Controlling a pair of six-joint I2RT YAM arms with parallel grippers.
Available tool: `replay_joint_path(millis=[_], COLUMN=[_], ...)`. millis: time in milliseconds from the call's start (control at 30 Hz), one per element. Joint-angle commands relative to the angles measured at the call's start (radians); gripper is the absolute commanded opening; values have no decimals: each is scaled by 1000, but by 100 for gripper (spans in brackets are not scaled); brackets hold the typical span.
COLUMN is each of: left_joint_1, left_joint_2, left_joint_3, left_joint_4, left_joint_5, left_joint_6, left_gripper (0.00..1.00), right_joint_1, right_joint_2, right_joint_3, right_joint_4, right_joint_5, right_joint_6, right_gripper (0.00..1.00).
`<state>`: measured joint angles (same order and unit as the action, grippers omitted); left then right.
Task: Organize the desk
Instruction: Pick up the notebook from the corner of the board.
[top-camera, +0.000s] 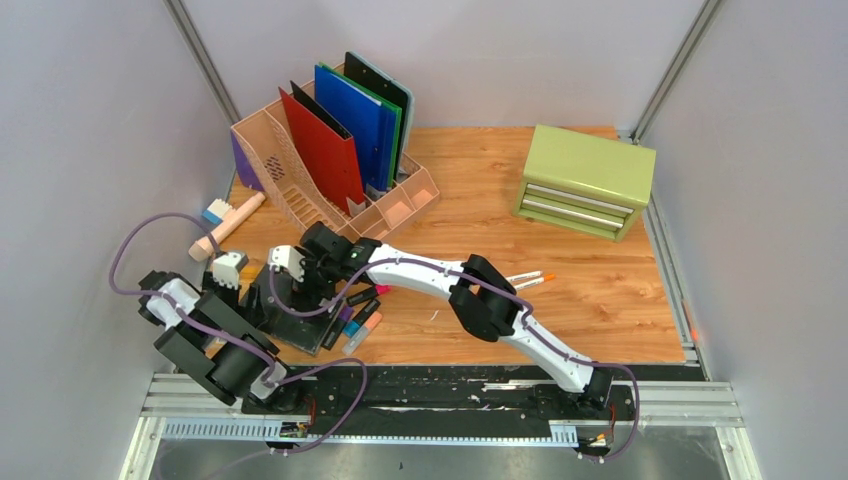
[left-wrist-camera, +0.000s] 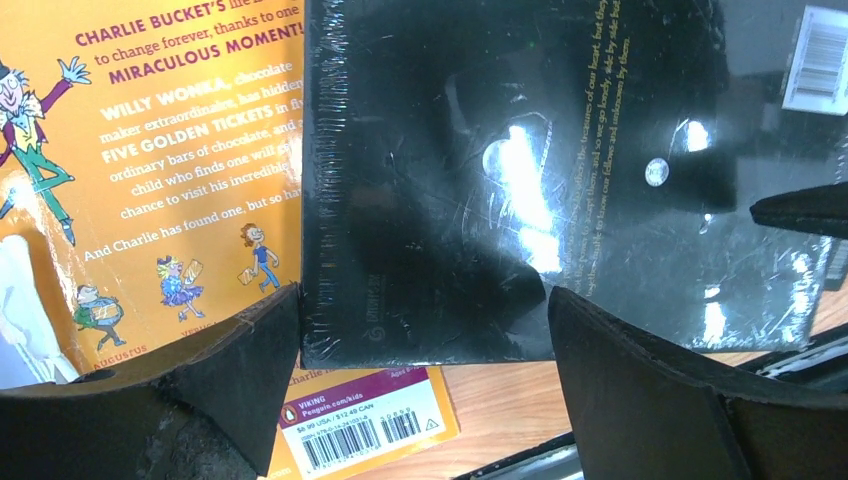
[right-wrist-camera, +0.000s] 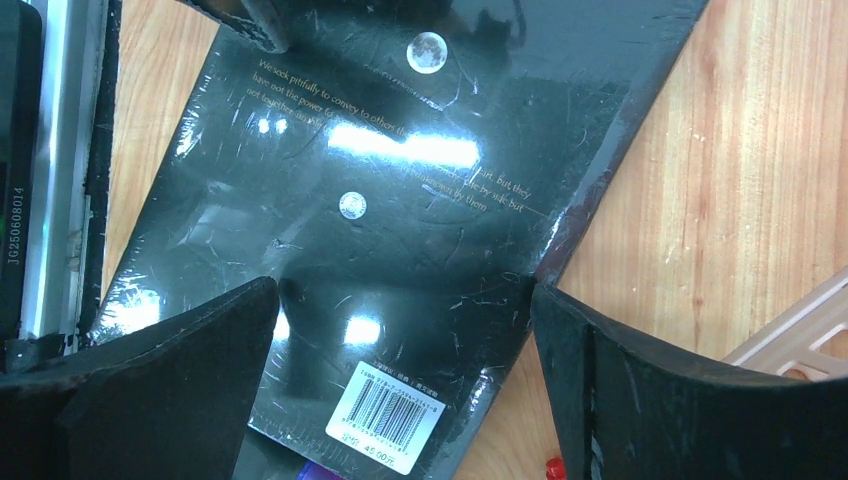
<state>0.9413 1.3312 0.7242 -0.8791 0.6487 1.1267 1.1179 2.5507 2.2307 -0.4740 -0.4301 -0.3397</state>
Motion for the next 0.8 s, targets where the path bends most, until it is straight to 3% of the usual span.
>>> replay_joint_path(millis=[0, 567, 767], left_joint_1=[-13, -13, -13], left_joint_2=[-57, -83, -105], left_joint_3=[-41, -87, -103], left_joint_4=[-51, 83, 106], left_joint_5=[51, 15, 6], left_joint_6=[100, 24, 11], left_gripper=[97, 94, 93], right_joint_1=[-19, -29, -28], right_joint_2=[8, 160, 185], right_joint_3=[27, 207, 209], right_joint_4=[-127, -160, -160], right_joint_5=[32, 72, 3], right_joint_6=[34, 67, 86], right_gripper=[100, 100, 100])
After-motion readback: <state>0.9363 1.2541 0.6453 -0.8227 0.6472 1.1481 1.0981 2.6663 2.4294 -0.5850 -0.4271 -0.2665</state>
